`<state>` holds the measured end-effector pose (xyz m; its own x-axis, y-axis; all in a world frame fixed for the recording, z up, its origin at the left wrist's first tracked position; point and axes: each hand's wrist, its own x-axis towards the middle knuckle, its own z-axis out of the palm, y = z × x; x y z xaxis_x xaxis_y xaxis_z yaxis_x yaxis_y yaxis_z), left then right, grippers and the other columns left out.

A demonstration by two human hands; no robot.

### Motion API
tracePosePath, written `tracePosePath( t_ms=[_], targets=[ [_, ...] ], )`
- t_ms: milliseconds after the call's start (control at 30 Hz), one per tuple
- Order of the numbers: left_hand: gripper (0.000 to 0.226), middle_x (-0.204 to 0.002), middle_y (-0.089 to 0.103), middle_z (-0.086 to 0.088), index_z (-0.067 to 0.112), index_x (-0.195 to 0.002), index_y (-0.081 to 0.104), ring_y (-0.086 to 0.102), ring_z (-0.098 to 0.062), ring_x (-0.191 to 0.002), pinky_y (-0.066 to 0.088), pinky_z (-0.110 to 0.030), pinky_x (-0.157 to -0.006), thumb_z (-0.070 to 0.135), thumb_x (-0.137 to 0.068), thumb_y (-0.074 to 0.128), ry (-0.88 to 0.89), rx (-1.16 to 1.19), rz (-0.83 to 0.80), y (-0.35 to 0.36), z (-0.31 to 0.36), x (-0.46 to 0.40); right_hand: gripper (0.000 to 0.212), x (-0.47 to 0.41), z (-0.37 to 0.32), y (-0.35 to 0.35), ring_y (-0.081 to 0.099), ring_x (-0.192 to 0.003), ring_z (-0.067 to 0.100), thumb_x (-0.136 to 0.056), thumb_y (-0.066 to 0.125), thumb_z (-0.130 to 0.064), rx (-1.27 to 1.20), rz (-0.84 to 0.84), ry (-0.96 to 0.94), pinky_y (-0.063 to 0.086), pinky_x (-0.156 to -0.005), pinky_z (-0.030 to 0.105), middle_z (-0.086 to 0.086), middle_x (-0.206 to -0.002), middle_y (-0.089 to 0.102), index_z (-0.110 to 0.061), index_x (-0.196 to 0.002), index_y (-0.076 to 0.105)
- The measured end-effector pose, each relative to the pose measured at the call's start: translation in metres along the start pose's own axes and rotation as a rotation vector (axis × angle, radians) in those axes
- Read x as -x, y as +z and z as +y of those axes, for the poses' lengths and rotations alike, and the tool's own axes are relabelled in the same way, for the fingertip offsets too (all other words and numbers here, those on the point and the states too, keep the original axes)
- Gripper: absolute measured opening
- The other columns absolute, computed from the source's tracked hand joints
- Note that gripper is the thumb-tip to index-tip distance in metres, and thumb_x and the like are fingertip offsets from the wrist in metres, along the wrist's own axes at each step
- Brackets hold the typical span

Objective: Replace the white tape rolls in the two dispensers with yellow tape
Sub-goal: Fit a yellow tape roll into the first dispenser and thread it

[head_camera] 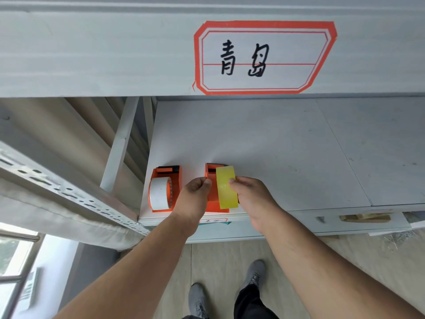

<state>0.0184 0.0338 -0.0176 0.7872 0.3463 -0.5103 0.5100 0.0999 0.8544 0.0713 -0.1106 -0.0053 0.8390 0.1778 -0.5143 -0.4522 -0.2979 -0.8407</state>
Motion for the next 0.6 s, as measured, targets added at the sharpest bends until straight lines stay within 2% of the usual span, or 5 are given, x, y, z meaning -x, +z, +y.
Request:
tracePosePath(
  t_ms=[167,333,500,567,600],
  targets=[
    [0.036,-0.101,0.083,-0.008,0.024,-0.092,0.08,0.074,-0.039,-0.111,0.054,-0.054,-0.108,0.028,-0.11,0.049,-0.028,0.045,0.013,-0.001,0.0,0.0,0.032,-0.001,0.0,0.002,0.078,-0.099,0.033,-0.098,0.06,-0.037,-0.012,0.011,0.039,0.058,-0.097,0.049,0.014,-0.103,0.081,-0.011,-0.101,0.078],
    [0.029,-0.105,0.081,-0.008,0.022,-0.106,0.073,0.077,-0.032,-0.105,0.062,-0.043,-0.095,0.031,-0.112,0.046,-0.043,0.049,-0.026,0.004,0.002,0.006,0.032,-0.003,-0.003,0.004,0.079,-0.089,0.028,-0.102,0.061,-0.037,-0.131,0.032,0.123,0.064,-0.089,0.048,0.013,-0.104,0.081,-0.011,-0.112,0.074],
    [0.029,-0.105,0.076,-0.008,0.024,-0.105,0.069,0.075,-0.028,-0.103,0.059,-0.024,-0.075,0.033,-0.113,0.043,-0.055,0.054,-0.041,0.005,-0.003,0.011,0.058,-0.004,0.002,0.013,0.078,-0.096,0.031,-0.087,0.059,-0.06,-0.076,0.05,0.187,0.064,-0.091,0.051,0.011,-0.106,0.079,-0.014,-0.119,0.07],
    [0.029,-0.109,0.077,-0.013,0.02,-0.105,0.07,0.075,-0.03,-0.102,0.06,-0.025,-0.076,0.028,-0.113,0.044,-0.07,0.076,-0.04,0.005,-0.006,0.011,0.051,0.002,0.003,0.015,0.078,-0.093,0.031,-0.09,0.054,-0.057,0.003,0.072,0.117,0.064,-0.089,0.052,0.013,-0.104,0.079,-0.012,-0.109,0.069],
    [0.029,-0.111,0.077,-0.016,0.017,-0.106,0.071,0.074,-0.031,-0.102,0.061,-0.029,-0.081,0.025,-0.113,0.045,-0.075,0.089,-0.038,0.005,-0.007,0.011,0.039,0.006,0.003,0.015,0.077,-0.094,0.03,-0.095,0.053,-0.05,0.035,0.086,0.057,0.064,-0.089,0.054,0.013,-0.106,0.077,-0.015,-0.105,0.066]
  ],
)
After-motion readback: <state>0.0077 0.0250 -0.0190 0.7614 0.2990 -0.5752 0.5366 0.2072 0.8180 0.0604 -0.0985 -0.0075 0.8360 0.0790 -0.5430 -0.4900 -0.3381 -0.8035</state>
